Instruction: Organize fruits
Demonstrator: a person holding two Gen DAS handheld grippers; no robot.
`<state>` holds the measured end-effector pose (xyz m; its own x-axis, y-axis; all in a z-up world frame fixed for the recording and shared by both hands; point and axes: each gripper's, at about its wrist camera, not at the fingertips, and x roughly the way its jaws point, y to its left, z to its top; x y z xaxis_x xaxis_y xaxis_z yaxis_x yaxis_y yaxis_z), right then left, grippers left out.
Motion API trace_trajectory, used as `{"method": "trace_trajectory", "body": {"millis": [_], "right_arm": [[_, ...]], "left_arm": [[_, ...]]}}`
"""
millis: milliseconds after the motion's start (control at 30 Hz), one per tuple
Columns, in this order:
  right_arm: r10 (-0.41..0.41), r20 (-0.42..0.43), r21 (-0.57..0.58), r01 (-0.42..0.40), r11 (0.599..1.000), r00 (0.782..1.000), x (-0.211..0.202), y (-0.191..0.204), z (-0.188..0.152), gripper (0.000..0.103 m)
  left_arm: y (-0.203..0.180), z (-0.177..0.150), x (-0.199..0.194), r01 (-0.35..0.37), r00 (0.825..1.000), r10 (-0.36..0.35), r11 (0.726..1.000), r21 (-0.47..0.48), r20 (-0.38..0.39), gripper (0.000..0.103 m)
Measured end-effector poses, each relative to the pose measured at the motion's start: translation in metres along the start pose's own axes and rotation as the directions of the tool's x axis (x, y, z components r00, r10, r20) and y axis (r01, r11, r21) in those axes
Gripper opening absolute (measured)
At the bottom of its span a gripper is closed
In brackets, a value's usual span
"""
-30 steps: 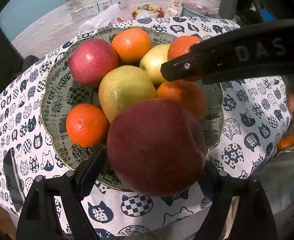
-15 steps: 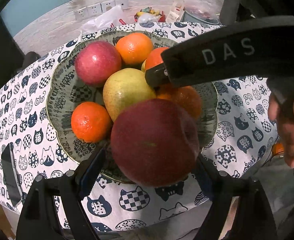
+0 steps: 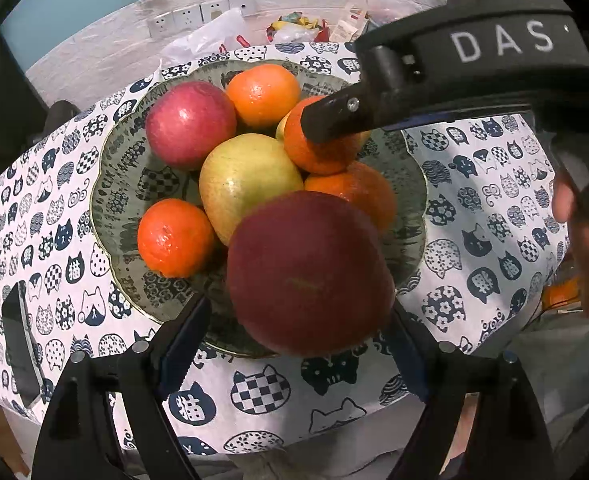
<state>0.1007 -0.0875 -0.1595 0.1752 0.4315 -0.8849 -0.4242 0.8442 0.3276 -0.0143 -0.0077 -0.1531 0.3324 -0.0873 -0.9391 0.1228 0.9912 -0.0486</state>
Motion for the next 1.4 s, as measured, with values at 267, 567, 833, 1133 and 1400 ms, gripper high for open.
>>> {"method": "trace_trajectory", "body": {"millis": [267,567,833,1133,1400], "right_arm": [[-0.024,0.007,-0.002,0.024,1.000,1.000,-0.009,-0.004,-0.005,0.062],[-0.054,0.034,0.004,0.053,0.999,0.998,-0.025,-0.008,-0.010,0.062],[-0.125,0.117,-0.024,0.129,0.991,0.985,-0.064,-0.001,-0.009,0.067],[-0.164,0.189,-0.053,0.176,0.983,0.968,-0.098,0.012,-0.011,0.074],[-0.176,0.223,-0.076,0.197,0.977,0.959,-0.115,0.020,-0.014,0.079]], "left_arm": [[-0.009,-0.002,-0.007,-0.010,1.000,0.010,1.000,0.026,0.009,0.086],[-0.002,0.001,-0.019,-0.011,0.999,0.011,1.000,-0.005,0.032,0.086],[0.008,0.012,-0.048,0.012,0.995,-0.006,0.999,-0.052,0.103,0.086],[0.027,0.023,-0.080,-0.027,0.981,0.047,0.994,-0.107,0.186,0.086],[0.029,0.029,-0.105,-0.066,0.966,0.092,0.991,-0.113,0.242,0.089]]}}
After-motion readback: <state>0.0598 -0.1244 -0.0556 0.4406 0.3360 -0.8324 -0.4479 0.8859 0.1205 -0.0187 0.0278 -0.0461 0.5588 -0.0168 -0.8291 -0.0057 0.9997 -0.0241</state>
